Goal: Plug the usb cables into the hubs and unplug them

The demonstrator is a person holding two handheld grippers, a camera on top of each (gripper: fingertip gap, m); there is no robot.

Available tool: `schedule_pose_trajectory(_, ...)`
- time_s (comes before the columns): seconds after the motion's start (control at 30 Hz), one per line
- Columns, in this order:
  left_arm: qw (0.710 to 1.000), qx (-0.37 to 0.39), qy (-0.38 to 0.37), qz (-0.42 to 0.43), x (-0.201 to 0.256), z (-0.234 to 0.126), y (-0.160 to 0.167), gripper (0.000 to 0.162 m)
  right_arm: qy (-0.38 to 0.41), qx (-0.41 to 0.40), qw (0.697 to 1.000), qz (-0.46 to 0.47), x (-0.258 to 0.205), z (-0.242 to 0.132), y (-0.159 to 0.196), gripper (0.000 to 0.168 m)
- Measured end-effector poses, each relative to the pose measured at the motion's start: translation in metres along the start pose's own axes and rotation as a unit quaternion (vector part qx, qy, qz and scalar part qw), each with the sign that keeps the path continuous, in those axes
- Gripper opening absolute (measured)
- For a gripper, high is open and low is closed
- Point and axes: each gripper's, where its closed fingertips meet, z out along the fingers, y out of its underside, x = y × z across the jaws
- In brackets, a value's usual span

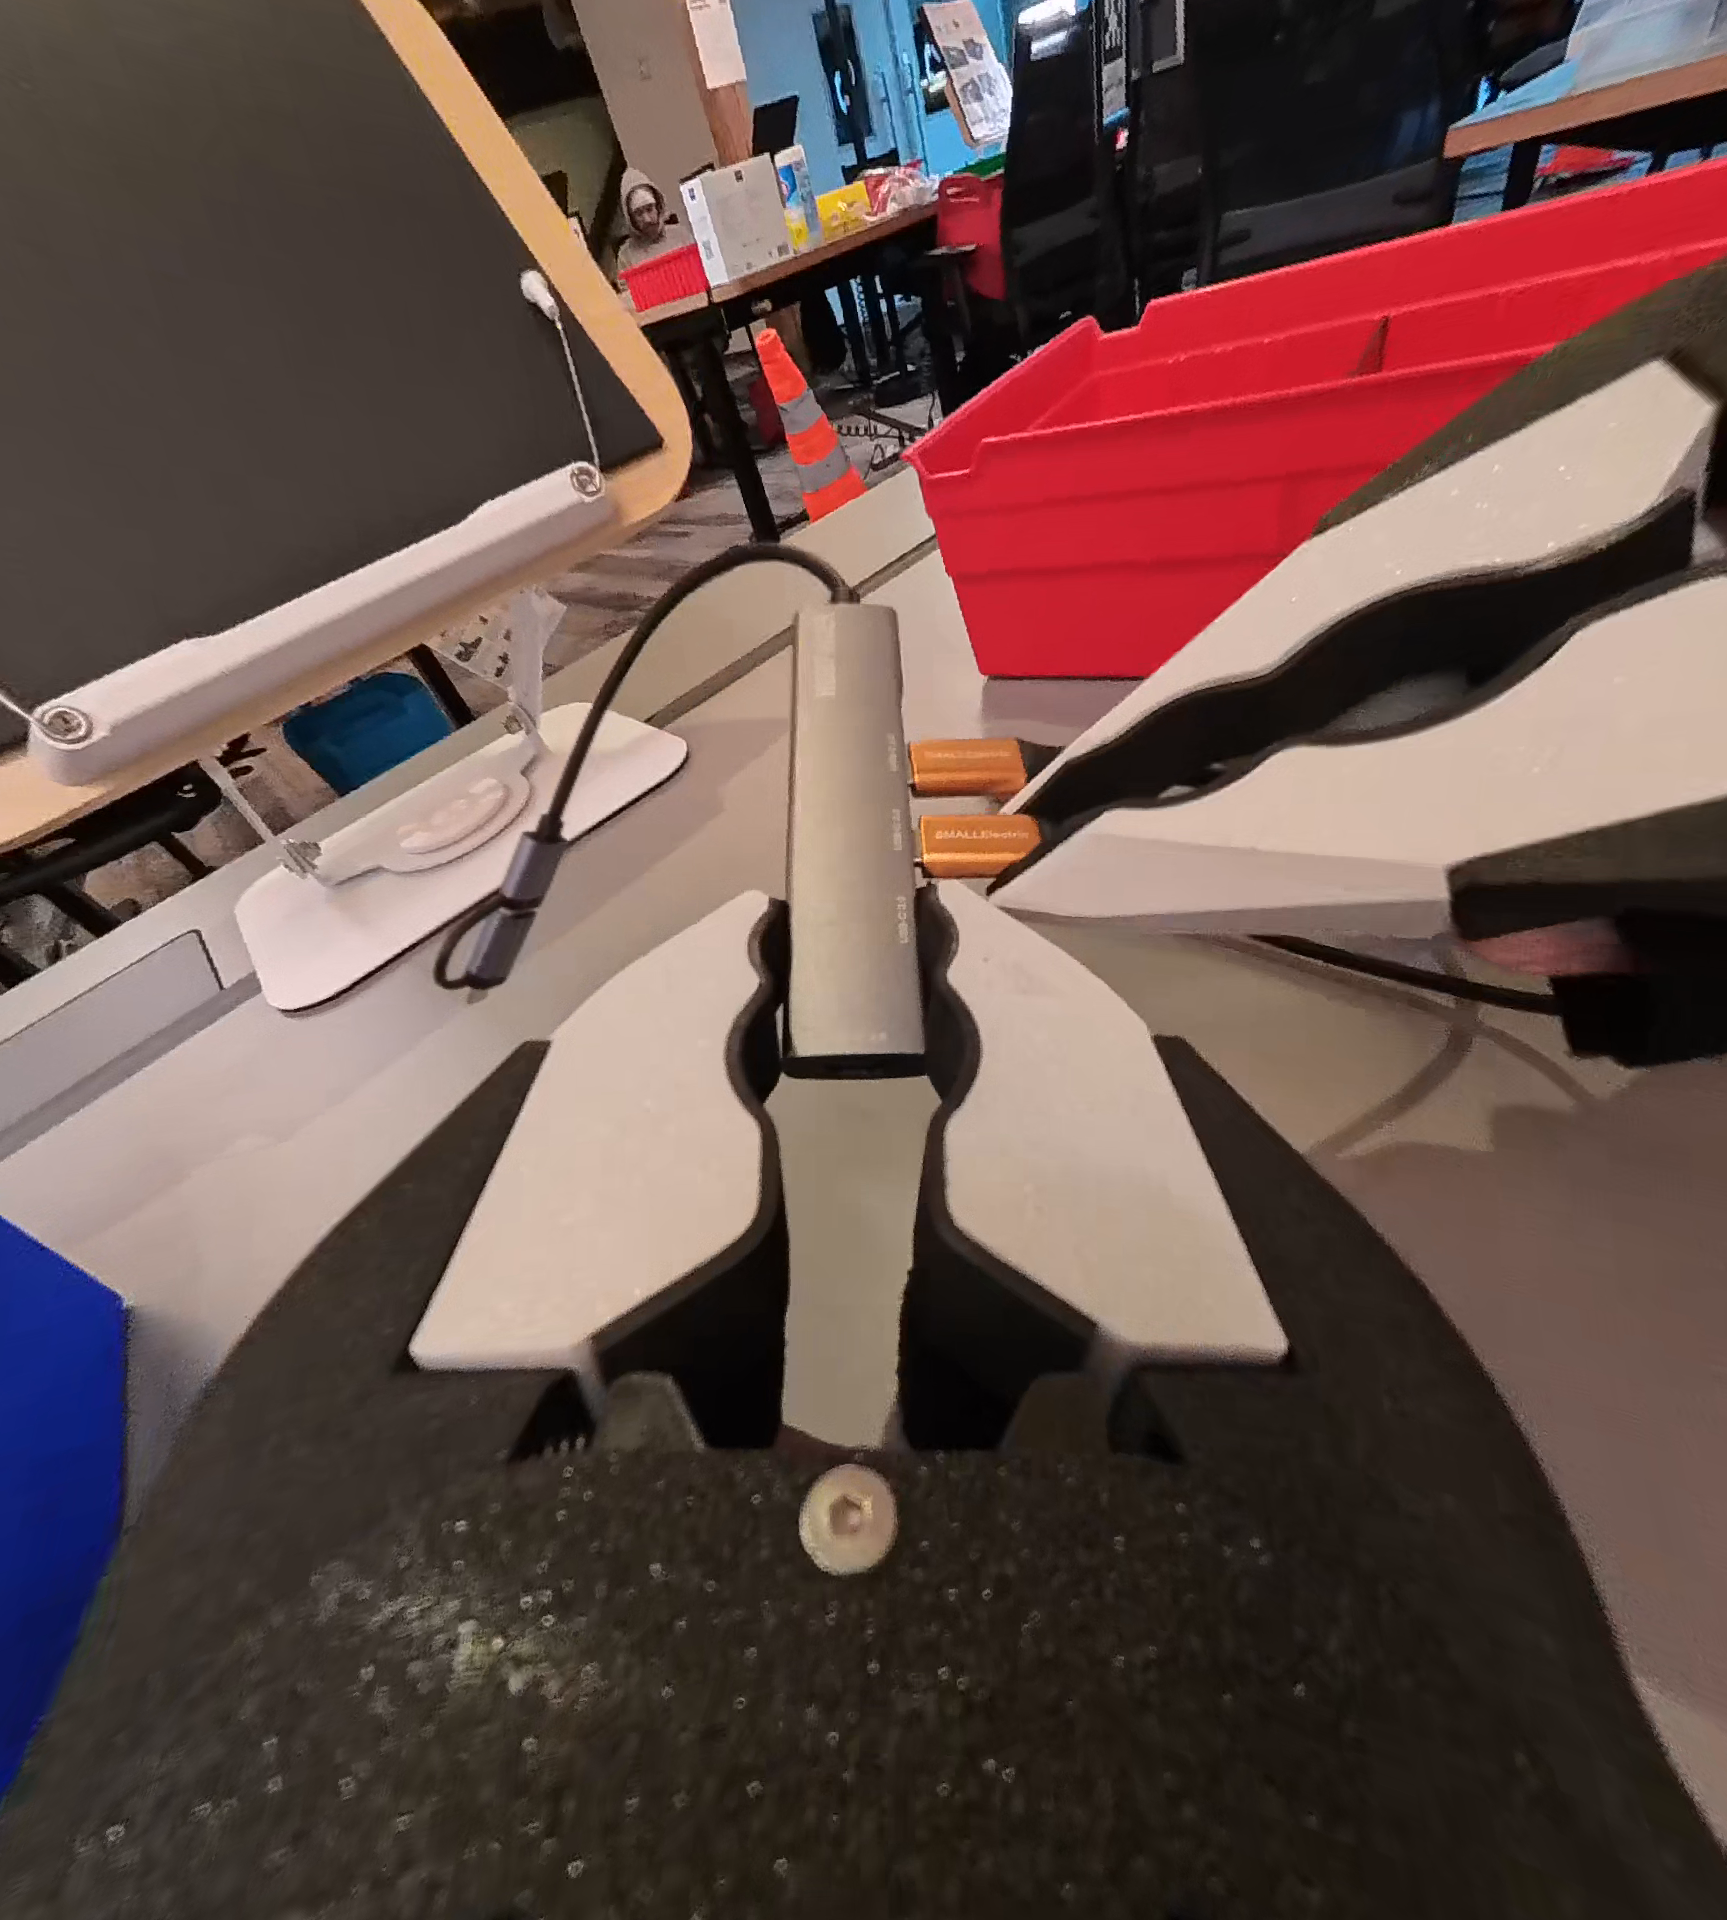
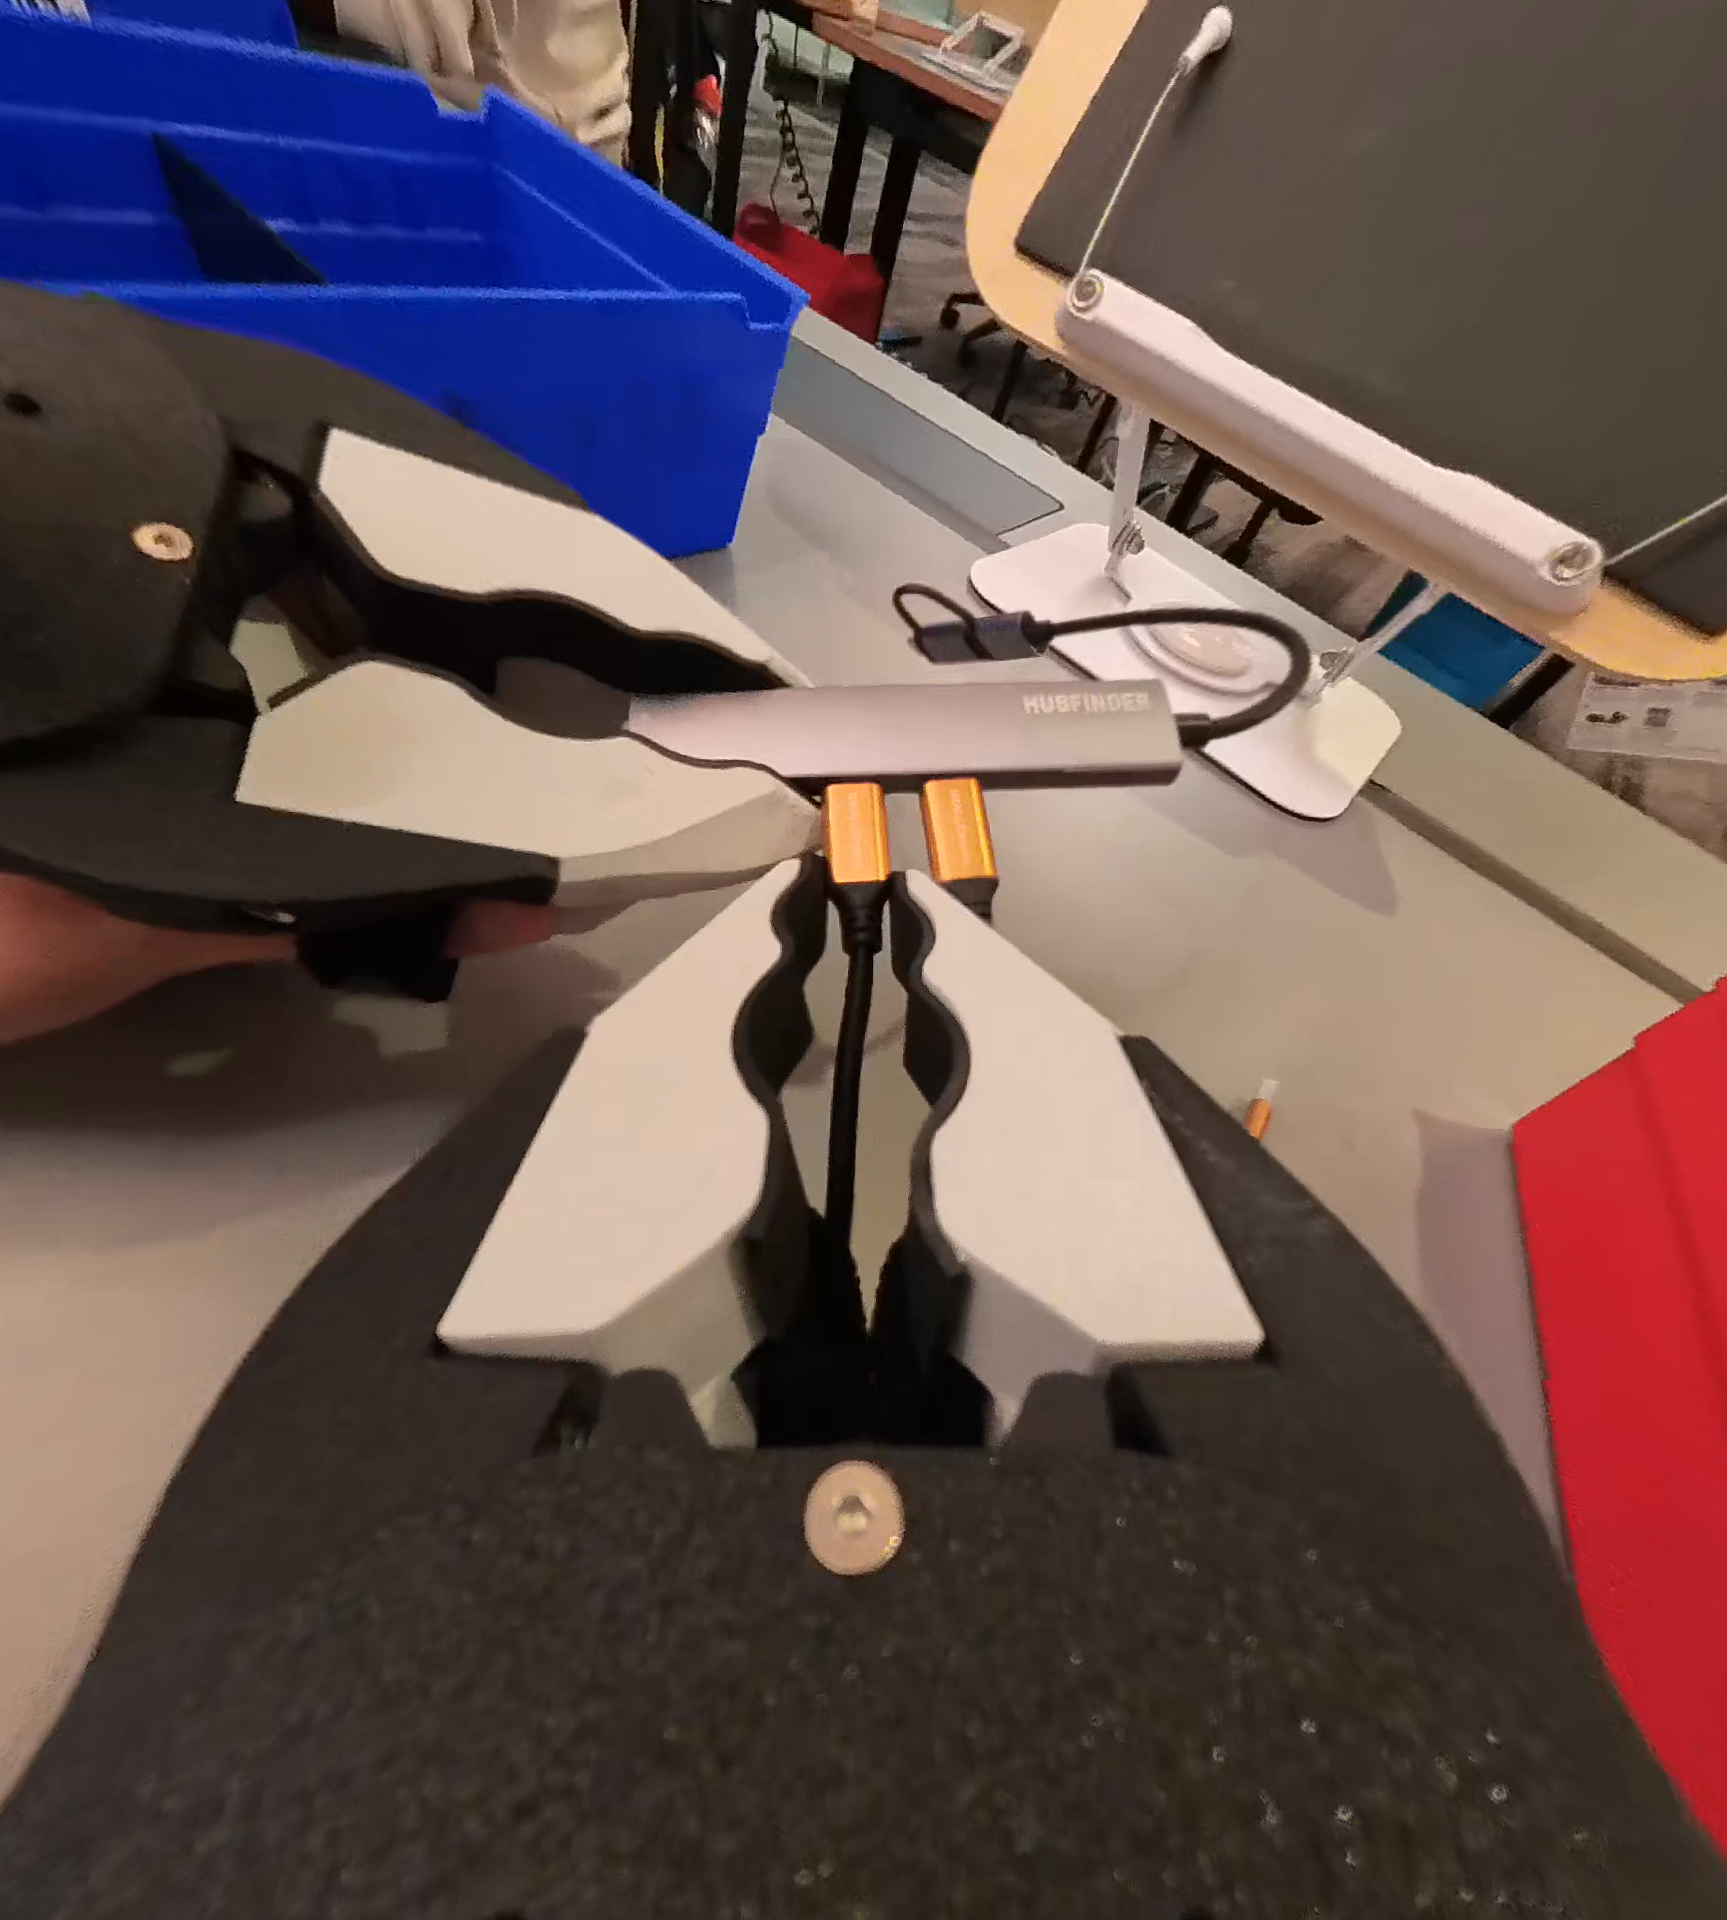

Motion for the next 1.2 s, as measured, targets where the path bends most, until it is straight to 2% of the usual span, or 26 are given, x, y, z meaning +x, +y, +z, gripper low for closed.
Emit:
schedule_pose_trajectory(0.17,0.999,-0.022,0.014,-0.038,0.001,0.006,0.007,0.024,0.026,-0.023,0.999,-0.036,0.003,-0.001,0.005,0.010)
schedule_pose_trajectory(0.63,0.996,-0.046,0.039,-0.064,0.006,0.011,0.014,0.024,0.027,-0.037,0.999,0.015,0.002,-0.008,0.017,0.005)
schedule_pose_trajectory(0.7,0.998,-0.039,0.024,-0.044,0.005,0.009,0.011,0.024,0.024,-0.035,0.999,0.019,0.001,-0.009,0.017,0.004)
schedule_pose_trajectory(0.9,0.997,-0.044,0.045,-0.040,0.011,0.012,0.012,0.024,0.029,-0.042,0.998,0.024,0.002,-0.016,0.021,0.004)
schedule_pose_trajectory(0.93,0.997,-0.055,0.001,-0.048,-0.006,0.013,0.017,0.025,0.022,-0.046,0.998,0.025,-0.001,-0.019,0.023,0.004)
schedule_pose_trajectory(0.97,0.991,-0.070,-0.074,-0.086,-0.047,0.011,0.028,0.023,0.022,-0.046,0.998,0.022,-0.004,-0.027,0.026,0.004)
schedule_pose_trajectory(1.0,0.980,-0.069,-0.090,-0.161,-0.082,0.007,0.038,0.024,0.030,-0.048,0.998,0.005,-0.005,-0.035,0.028,0.004)
schedule_pose_trajectory(1.03,0.974,-0.060,-0.097,-0.195,-0.100,0.001,0.040,0.023,0.038,-0.042,0.998,-0.009,-0.004,-0.040,0.026,0.004)
schedule_pose_trajectory(1.1,0.994,-0.041,-0.073,-0.071,-0.061,0.001,0.019,0.023,0.030,-0.034,0.999,0.003,0.001,-0.039,0.022,0.004)
schedule_pose_trajectory(1.17,0.998,-0.031,-0.036,-0.045,-0.027,0.012,0.007,0.023,0.020,-0.032,0.999,0.022,0.006,-0.033,0.024,0.004)
schedule_pose_trajectory(1.2,0.997,-0.028,-0.046,-0.051,-0.033,0.012,0.004,0.023,0.015,-0.038,0.999,0.020,0.007,-0.032,0.028,0.005)
